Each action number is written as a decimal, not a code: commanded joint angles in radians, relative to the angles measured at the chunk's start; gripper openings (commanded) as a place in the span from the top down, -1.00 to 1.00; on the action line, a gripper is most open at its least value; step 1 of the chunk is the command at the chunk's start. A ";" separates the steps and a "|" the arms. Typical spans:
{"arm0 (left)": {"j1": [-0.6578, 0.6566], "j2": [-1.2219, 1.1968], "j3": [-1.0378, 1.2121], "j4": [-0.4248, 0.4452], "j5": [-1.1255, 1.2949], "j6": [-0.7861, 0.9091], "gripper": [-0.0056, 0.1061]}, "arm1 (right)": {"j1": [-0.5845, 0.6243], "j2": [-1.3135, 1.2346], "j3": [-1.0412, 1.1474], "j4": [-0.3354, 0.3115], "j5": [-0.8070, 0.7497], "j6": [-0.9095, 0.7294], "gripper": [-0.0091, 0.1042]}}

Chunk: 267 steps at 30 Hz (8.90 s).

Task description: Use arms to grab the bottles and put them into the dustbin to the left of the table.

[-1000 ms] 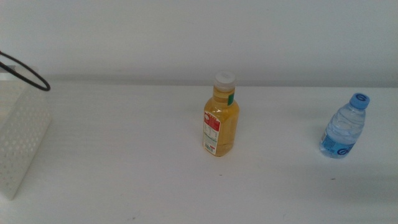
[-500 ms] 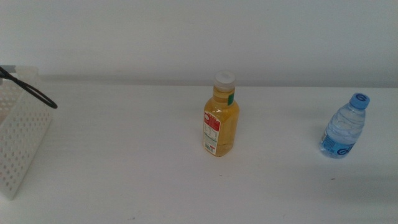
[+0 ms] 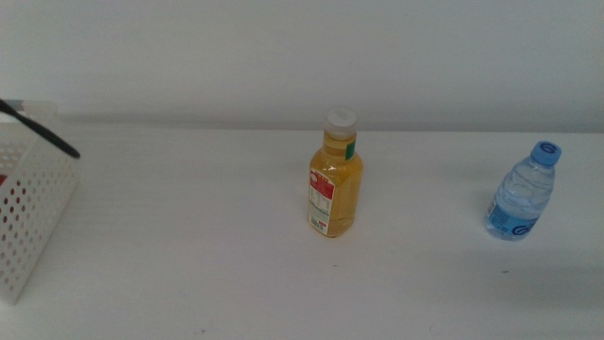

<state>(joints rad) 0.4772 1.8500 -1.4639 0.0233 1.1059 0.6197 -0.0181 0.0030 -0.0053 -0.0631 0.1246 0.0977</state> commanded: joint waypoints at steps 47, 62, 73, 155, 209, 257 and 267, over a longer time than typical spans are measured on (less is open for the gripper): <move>-0.991 -1.040 0.876 -0.023 -0.785 -0.610 -0.78 | -0.002 -0.039 0.045 -0.008 -0.008 -0.004 -0.70; -1.024 -1.038 1.020 -0.030 -1.077 -0.620 -0.78 | -0.002 -0.039 0.045 -0.008 -0.008 -0.004 -0.70; -1.024 -0.841 1.020 -0.023 -1.280 -0.620 -0.78 | -0.002 -0.039 0.045 -0.008 -0.008 -0.004 -0.70; -1.125 0.081 0.819 -0.031 -2.084 -0.775 -0.78 | -0.002 -0.039 0.045 -0.008 -0.008 -0.004 -0.70; -1.125 0.332 0.486 0.006 -2.000 -0.778 -0.78 | -0.002 -0.039 0.045 -0.008 -0.008 -0.004 -0.70; -1.115 -0.219 0.730 -0.058 -1.434 -0.635 0.93 | -0.002 -0.039 0.045 -0.008 -0.008 -0.004 -0.70; -1.007 -0.497 0.557 -0.144 -0.582 -0.626 0.93 | -0.002 -0.039 0.045 -0.008 -0.008 -0.004 -0.70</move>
<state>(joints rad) -0.5611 1.3875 -0.8446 -0.1056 0.4246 -0.0136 -0.0181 0.0030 -0.0053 -0.0631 0.1246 0.0977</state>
